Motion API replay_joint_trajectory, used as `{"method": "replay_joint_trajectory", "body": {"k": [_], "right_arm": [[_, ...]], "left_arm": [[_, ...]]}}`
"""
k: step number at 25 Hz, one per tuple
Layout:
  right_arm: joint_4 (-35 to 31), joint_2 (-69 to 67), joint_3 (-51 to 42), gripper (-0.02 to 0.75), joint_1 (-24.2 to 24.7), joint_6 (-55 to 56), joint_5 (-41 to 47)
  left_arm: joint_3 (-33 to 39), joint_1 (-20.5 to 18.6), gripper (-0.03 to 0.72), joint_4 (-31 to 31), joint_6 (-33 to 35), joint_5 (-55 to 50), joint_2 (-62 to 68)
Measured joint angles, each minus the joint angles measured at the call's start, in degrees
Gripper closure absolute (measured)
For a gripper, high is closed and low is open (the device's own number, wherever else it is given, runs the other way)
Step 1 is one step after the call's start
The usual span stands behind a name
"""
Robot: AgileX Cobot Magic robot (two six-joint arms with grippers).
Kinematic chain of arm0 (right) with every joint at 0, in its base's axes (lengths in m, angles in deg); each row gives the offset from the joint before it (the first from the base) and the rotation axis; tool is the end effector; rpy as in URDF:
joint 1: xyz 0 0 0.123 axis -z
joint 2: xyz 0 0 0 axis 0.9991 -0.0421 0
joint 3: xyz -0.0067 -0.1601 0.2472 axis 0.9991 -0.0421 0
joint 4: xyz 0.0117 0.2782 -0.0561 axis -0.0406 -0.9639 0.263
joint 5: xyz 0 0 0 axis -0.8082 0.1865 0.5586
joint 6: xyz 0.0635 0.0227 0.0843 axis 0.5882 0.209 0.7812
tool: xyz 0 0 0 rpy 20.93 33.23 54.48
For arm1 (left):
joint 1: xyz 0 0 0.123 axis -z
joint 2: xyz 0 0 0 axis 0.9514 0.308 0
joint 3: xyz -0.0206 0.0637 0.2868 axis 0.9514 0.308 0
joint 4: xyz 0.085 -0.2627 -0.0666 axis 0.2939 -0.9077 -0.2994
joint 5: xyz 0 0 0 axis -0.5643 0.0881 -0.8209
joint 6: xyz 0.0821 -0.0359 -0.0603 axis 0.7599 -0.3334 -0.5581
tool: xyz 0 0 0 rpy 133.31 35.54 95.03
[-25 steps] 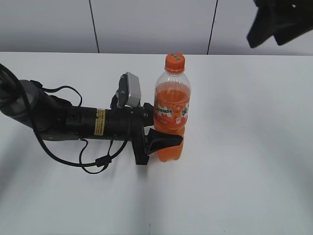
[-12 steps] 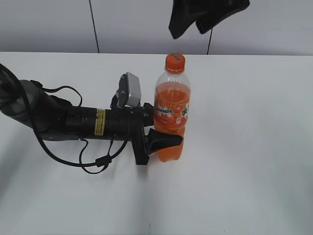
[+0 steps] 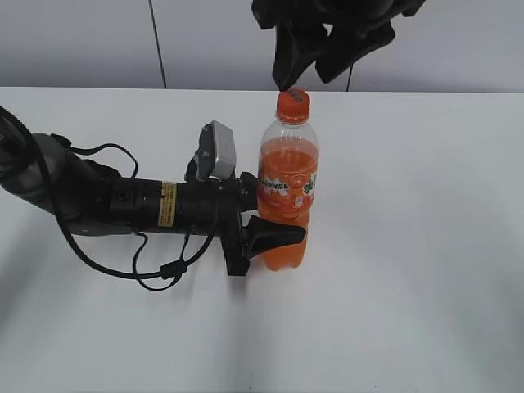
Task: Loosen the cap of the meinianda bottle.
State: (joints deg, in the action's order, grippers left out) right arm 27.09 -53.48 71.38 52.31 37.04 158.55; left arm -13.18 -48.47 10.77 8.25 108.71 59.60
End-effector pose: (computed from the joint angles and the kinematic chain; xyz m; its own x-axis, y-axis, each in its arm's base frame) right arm 0.3405 0.2588 0.3327 -0.8019 -0.4604 -0.3808 -0.5472 0.8219 0.1585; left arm 0.3367 -0.2454 0.0496 -0.0680 0.2745 -0.9592 0.9926 0.1151 -0.0375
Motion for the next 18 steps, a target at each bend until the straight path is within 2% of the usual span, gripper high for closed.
{"method": "replay_joint_trajectory", "body": {"k": [18], "right_arm": [[-0.7, -0.4, -2.5, 0.332, -0.1, -0.1, 0.0]], "left_arm": [[0.0, 0.0, 0.294, 0.0, 0.0, 0.0, 0.0]]}}
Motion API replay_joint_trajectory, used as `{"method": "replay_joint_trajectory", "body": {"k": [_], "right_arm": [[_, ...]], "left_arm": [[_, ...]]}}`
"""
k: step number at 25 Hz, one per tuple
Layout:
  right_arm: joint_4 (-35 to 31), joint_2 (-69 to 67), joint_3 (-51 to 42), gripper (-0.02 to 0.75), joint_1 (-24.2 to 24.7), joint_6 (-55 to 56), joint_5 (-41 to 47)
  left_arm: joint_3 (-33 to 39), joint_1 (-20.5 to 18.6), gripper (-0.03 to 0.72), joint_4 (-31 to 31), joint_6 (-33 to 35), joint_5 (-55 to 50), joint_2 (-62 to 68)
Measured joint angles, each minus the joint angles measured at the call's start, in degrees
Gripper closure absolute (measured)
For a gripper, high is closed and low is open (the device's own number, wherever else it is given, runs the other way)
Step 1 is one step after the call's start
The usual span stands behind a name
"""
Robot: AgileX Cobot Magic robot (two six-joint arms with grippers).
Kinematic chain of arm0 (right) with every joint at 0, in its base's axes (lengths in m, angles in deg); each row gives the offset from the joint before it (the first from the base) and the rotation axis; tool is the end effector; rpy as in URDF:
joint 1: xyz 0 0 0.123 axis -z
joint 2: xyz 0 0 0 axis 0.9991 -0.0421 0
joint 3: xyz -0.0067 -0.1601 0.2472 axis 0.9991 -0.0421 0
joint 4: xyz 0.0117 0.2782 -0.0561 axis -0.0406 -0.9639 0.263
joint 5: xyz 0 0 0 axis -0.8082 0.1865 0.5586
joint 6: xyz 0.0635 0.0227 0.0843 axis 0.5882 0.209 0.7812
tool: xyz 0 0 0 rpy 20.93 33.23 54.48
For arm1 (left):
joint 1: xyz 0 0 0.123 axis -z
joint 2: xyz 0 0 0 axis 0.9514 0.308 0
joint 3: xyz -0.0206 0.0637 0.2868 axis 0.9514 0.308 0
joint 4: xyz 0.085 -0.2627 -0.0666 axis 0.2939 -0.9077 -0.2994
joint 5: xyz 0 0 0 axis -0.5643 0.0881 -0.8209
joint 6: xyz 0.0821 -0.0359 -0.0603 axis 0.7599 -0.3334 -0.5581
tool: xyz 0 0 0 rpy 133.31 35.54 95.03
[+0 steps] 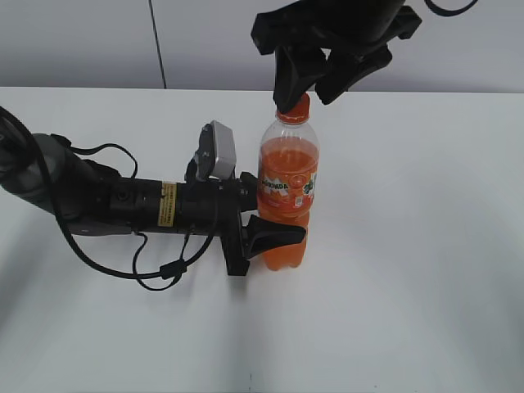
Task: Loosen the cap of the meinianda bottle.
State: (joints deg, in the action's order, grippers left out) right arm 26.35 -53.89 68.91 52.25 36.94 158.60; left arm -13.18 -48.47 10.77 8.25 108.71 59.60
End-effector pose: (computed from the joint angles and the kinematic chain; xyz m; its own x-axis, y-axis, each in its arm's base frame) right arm 0.3380 0.2591 0.3159 -0.8178 -0.4698 -0.3324 -0.5417 0.8234 0.1691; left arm 0.3367 -0.2454 0.0496 -0.0680 0.2745 -0.9592 0.9926 0.1151 -0.0375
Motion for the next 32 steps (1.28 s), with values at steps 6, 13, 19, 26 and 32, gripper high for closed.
{"method": "replay_joint_trajectory", "body": {"k": [6, 13, 19, 26, 32], "right_arm": [[-1.4, 0.0, 0.0, 0.332, 0.0, -1.0, 0.0], [-1.9, 0.0, 0.0, 0.333, -0.1, -2.4, 0.0], [-1.9, 0.0, 0.0, 0.333, -0.1, -3.5, 0.0], [-2.0, -1.1, 0.0, 0.335, -0.1, -4.7, 0.0], [-2.0, -1.1, 0.2, 0.409, -0.1, -5.2, 0.0]], "left_arm": [[0.0, 0.0, 0.294, 0.0, 0.0, 0.0, 0.0], [0.0, 0.0, 0.294, 0.0, 0.0, 0.0, 0.0], [0.0, 0.0, 0.294, 0.0, 0.0, 0.0, 0.0], [0.0, 0.0, 0.294, 0.0, 0.0, 0.0, 0.0], [0.0, 0.0, 0.294, 0.0, 0.0, 0.0, 0.0]]}}
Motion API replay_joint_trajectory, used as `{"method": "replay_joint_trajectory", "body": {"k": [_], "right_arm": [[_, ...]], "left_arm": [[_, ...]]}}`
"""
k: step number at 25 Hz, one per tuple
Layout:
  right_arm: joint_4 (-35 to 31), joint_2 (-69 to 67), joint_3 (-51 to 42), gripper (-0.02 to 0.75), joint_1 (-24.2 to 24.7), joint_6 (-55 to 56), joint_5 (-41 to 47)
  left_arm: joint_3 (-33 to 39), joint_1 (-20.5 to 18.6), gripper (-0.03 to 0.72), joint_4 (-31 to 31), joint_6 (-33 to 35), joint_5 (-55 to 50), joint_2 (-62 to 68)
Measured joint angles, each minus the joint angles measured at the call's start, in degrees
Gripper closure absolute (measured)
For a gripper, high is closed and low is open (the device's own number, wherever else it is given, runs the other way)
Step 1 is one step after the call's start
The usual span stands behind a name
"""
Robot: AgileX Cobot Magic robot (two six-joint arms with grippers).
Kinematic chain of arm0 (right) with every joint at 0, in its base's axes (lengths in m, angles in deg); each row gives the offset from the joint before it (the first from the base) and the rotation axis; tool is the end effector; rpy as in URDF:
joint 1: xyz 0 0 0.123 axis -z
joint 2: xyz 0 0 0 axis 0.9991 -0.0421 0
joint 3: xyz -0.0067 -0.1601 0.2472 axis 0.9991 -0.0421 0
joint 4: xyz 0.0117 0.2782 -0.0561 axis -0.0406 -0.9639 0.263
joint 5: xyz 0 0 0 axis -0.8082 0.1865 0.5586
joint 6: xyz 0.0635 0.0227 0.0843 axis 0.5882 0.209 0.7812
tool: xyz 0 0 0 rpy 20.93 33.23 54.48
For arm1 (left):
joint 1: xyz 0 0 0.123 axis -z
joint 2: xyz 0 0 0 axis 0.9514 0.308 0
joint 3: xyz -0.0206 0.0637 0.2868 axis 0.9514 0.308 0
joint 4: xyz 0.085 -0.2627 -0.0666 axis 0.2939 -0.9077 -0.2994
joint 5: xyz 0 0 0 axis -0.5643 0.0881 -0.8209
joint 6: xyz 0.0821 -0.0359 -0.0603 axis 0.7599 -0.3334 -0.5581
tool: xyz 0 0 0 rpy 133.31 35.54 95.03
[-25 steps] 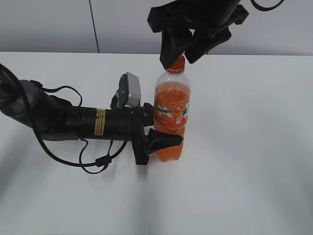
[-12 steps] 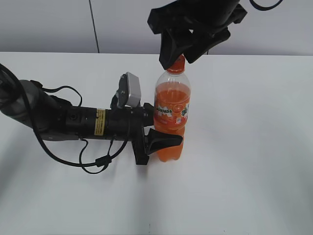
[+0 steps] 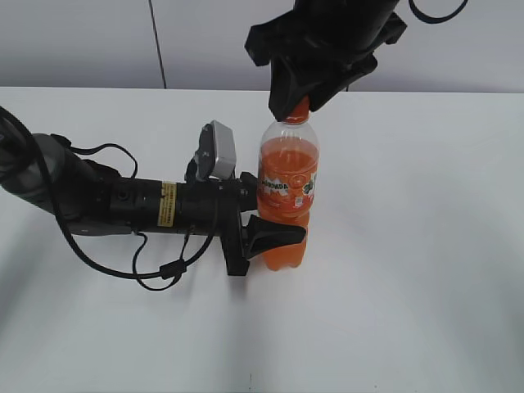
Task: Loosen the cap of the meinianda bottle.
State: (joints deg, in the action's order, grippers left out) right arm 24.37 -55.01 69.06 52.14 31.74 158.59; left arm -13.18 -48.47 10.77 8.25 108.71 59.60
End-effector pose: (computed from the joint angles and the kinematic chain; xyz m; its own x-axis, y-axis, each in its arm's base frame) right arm 0.3387 0.2649 0.3090 -0.7759 -0.5373 -0.3304 -0.6095 0.7737 0.1732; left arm 0.3367 -0.2454 0.0496 -0.0680 0.2745 -0.9592 0.9926 0.1151 -0.0375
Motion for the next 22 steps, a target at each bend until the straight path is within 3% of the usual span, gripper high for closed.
{"method": "replay_joint_trajectory", "body": {"k": [3, 10, 16, 22], "right_arm": [[0.3, 0.0, 0.0, 0.461, 0.0, -1.3, 0.0], [0.8, 0.0, 0.0, 0.461, 0.0, -10.0, 0.0], [0.9, 0.0, 0.1, 0.464, 0.0, -32.2, 0.0], [0.9, 0.0, 0.2, 0.464, 0.0, -61.0, 0.0]], "left_arm": [[0.0, 0.0, 0.294, 0.0, 0.0, 0.0, 0.0], [0.0, 0.0, 0.294, 0.0, 0.0, 0.0, 0.0], [0.0, 0.0, 0.294, 0.0, 0.1, 0.0, 0.0], [0.0, 0.0, 0.295, 0.1, 0.2, 0.0, 0.0]]}}
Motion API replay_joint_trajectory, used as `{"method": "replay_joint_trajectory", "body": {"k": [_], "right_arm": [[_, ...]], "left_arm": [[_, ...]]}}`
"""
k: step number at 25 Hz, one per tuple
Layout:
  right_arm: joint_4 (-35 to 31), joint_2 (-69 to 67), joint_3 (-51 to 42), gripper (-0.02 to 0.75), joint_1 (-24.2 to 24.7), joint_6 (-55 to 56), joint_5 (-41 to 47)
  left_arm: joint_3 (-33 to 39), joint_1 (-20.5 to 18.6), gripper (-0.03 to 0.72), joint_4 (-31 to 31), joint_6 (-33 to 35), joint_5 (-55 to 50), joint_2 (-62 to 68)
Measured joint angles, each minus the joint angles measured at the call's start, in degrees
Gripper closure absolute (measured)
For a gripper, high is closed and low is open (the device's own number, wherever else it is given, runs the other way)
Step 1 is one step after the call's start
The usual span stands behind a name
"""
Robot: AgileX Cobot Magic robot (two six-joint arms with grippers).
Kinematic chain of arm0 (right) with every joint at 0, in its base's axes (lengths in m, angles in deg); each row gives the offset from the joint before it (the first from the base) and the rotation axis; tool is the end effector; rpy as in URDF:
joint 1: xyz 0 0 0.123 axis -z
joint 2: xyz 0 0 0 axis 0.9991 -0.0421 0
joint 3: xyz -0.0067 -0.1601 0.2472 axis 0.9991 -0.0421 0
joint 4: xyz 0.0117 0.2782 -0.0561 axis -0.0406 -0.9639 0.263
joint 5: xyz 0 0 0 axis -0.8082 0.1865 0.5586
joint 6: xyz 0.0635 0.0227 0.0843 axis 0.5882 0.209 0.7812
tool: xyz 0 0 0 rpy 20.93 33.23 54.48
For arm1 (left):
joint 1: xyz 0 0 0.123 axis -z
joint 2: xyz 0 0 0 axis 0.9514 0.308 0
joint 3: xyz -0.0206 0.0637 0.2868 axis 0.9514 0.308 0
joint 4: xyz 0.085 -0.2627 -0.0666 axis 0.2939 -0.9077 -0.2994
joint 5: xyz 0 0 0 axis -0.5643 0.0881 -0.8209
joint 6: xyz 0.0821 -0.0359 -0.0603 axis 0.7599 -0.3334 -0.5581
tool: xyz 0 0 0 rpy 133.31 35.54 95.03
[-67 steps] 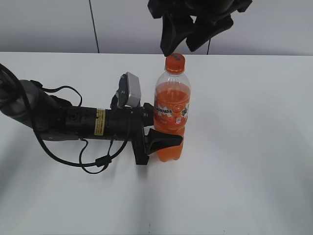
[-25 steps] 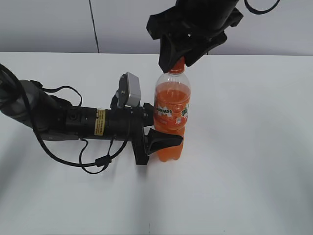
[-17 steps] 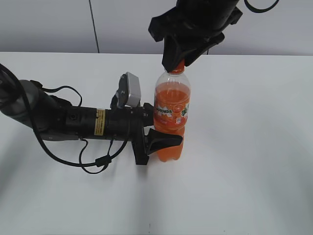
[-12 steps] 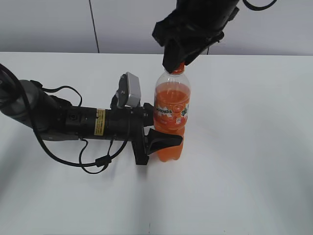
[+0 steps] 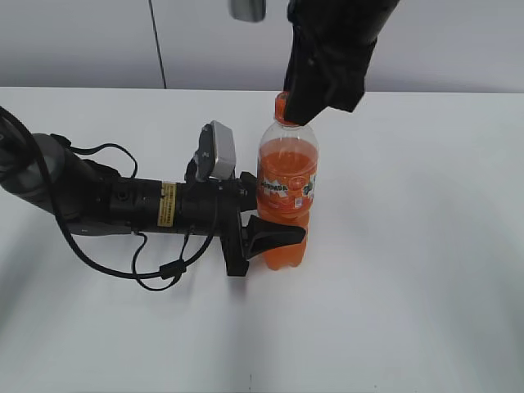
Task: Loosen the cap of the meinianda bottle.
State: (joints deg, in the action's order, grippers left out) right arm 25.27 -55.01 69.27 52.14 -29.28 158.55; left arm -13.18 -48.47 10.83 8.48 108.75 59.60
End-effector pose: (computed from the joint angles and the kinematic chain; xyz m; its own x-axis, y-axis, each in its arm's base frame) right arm 0.3399 0.2638 0.3099 0.1612 -0.9403 -0.2998 -0.9714 -0.0976 -0.2164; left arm 0.3366 -0.2454 0.0496 -0.0636 0.2749 -0.9594 0.9931 0.1128 -0.0335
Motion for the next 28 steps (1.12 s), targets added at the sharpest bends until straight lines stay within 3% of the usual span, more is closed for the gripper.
{"method": "replay_joint_trajectory", "body": {"k": [5, 8, 18, 24, 28], "right_arm": [[0.1, 0.1, 0.1, 0.464, 0.0, -21.2, 0.0], [0.1, 0.1, 0.1, 0.464, 0.0, -26.2, -0.1], [-0.1, 0.1, 0.1, 0.449, 0.0, -25.3, -0.2], [-1.3, 0.2, 0.1, 0.286, 0.0, -21.5, -0.1], [-2.4, 1.7, 0.0, 0.253, 0.0, -19.0, -0.1]], "left_arm": [[0.0, 0.0, 0.295, 0.0, 0.2, 0.0, 0.0], [0.0, 0.0, 0.295, 0.0, 0.2, 0.0, 0.0], [0.0, 0.0, 0.295, 0.0, 0.2, 0.0, 0.0], [0.0, 0.0, 0.295, -0.1, -0.1, 0.0, 0.0], [0.0, 0.0, 0.295, -0.1, -0.1, 0.0, 0.0]]}}
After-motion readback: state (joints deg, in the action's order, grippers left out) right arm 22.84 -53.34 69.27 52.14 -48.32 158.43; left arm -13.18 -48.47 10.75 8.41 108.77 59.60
